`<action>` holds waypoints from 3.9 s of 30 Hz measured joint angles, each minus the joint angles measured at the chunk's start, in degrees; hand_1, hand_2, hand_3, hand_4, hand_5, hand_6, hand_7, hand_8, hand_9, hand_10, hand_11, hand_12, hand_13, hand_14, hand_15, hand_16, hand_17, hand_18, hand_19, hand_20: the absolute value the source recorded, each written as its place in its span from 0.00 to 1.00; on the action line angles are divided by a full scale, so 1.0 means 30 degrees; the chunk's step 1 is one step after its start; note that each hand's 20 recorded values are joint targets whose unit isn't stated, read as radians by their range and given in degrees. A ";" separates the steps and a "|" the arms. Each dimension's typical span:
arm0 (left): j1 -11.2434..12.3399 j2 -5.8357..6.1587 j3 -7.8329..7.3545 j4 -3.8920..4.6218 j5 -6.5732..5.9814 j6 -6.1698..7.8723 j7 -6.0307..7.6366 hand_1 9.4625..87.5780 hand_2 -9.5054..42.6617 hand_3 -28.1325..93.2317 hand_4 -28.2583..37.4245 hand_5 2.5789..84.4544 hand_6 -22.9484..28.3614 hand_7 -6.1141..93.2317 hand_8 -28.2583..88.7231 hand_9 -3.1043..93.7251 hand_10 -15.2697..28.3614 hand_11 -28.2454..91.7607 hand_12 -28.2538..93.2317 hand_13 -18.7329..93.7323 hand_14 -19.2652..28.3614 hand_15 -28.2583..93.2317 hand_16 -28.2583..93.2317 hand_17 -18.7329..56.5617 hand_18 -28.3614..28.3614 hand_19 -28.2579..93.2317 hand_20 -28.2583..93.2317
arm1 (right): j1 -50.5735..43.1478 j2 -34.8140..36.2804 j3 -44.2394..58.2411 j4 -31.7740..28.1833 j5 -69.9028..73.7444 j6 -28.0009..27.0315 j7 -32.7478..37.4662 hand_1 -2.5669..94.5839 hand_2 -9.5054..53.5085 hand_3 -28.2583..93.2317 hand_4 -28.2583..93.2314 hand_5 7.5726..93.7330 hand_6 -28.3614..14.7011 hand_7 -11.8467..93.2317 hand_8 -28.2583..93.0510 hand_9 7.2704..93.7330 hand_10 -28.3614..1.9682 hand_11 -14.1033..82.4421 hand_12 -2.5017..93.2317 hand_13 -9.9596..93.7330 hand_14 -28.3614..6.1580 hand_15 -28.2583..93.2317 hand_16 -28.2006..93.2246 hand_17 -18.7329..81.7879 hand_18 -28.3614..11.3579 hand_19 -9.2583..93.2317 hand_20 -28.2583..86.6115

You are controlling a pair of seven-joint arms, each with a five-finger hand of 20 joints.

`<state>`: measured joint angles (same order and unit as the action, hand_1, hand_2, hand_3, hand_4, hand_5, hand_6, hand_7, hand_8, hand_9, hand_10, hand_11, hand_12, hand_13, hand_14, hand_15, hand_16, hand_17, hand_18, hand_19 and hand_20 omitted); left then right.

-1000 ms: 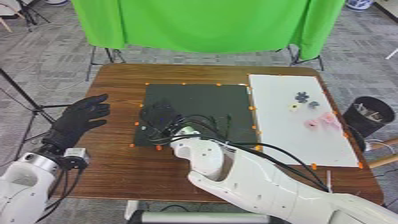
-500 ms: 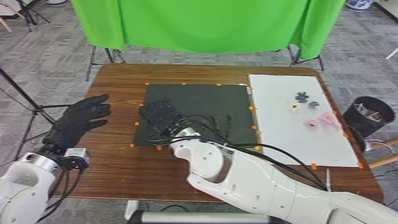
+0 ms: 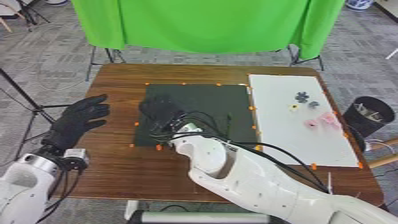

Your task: Arrange flowers

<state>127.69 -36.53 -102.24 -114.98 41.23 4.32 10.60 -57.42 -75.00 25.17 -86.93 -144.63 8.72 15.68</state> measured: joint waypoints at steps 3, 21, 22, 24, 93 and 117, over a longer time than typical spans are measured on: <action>0.1048 -0.0034 -0.0735 -0.0348 -0.0161 0.0430 0.0654 0.24 0.03 0.80 0.06 0.32 0.52 0.31 0.13 0.28 0.63 0.49 0.36 0.31 0.68 0.55 0.23 0.15 0.88 0.63 0.32 | -0.0789 0.0269 0.1689 -0.1235 -0.0003 -0.1175 -0.0888 0.36 0.00 0.91 0.00 0.51 0.66 0.61 0.08 0.58 0.58 0.67 0.31 0.69 0.61 0.84 0.42 0.51 0.24 0.97 0.60; 0.3484 -0.0960 -0.1740 -0.0841 -0.0433 0.1025 0.1022 0.24 0.03 0.80 0.06 0.32 0.52 0.31 0.13 0.28 0.63 0.49 0.36 0.31 0.68 0.55 0.23 0.15 0.88 0.63 0.32 | -0.4574 0.8796 0.9905 -0.3781 0.1621 -0.1799 0.3001 0.32 0.00 0.94 0.00 0.34 0.57 0.52 0.07 0.38 0.48 0.54 0.26 0.54 0.55 0.79 0.36 0.44 0.22 0.92 0.58; 0.3511 -0.0975 -0.1740 -0.0849 -0.0433 0.1035 0.1021 0.24 0.03 0.80 0.06 0.32 0.52 0.31 0.13 0.28 0.63 0.49 0.36 0.31 0.68 0.55 0.23 0.15 0.88 0.63 0.32 | -0.5165 0.9257 1.0578 -0.3937 0.1651 -0.1905 0.3236 0.32 0.00 0.94 0.00 0.34 0.57 0.52 0.07 0.38 0.47 0.54 0.26 0.54 0.55 0.79 0.36 0.44 0.22 0.92 0.58; 0.3556 -0.1018 -0.1740 -0.0875 -0.0433 0.1055 0.1020 0.24 0.03 0.80 0.06 0.32 0.52 0.31 0.13 0.28 0.63 0.49 0.36 0.31 0.68 0.55 0.23 0.15 0.88 0.63 0.32 | -0.6393 1.0078 1.1901 -0.4287 0.1698 -0.2260 0.3766 0.32 0.00 0.94 0.00 0.33 0.56 0.52 0.07 0.37 0.47 0.54 0.26 0.53 0.54 0.79 0.36 0.44 0.22 0.92 0.58; 0.3086 -0.1430 -0.1068 -0.0908 -0.0411 0.1178 0.0942 0.24 0.03 0.80 0.06 0.32 0.52 0.31 0.13 0.28 0.63 0.49 0.36 0.32 0.68 0.55 0.23 0.15 0.88 0.63 0.32 | -0.0321 0.6481 0.3755 -0.1907 0.0843 0.1020 -0.1441 0.53 0.00 0.92 0.00 0.72 0.72 0.60 0.23 0.89 0.77 0.40 0.54 0.84 0.72 0.74 0.49 0.57 0.24 1.00 0.58; 0.1455 -0.0337 0.0207 -0.0435 -0.0528 0.1359 0.1240 0.24 0.03 0.80 0.06 0.32 0.52 0.31 0.13 0.27 0.62 0.49 0.36 0.32 0.68 0.55 0.23 0.15 0.88 0.63 0.32 | 0.5143 0.0777 -0.3724 0.4326 0.0983 0.3723 -0.2494 0.53 0.00 0.91 0.00 0.72 0.73 0.61 0.23 0.89 0.78 0.40 0.54 0.83 0.72 0.75 0.49 0.57 0.24 1.00 0.58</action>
<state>132.06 -37.54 -101.62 -116.29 39.65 8.40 14.32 -41.99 -72.67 14.00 -73.95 -141.68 19.89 8.20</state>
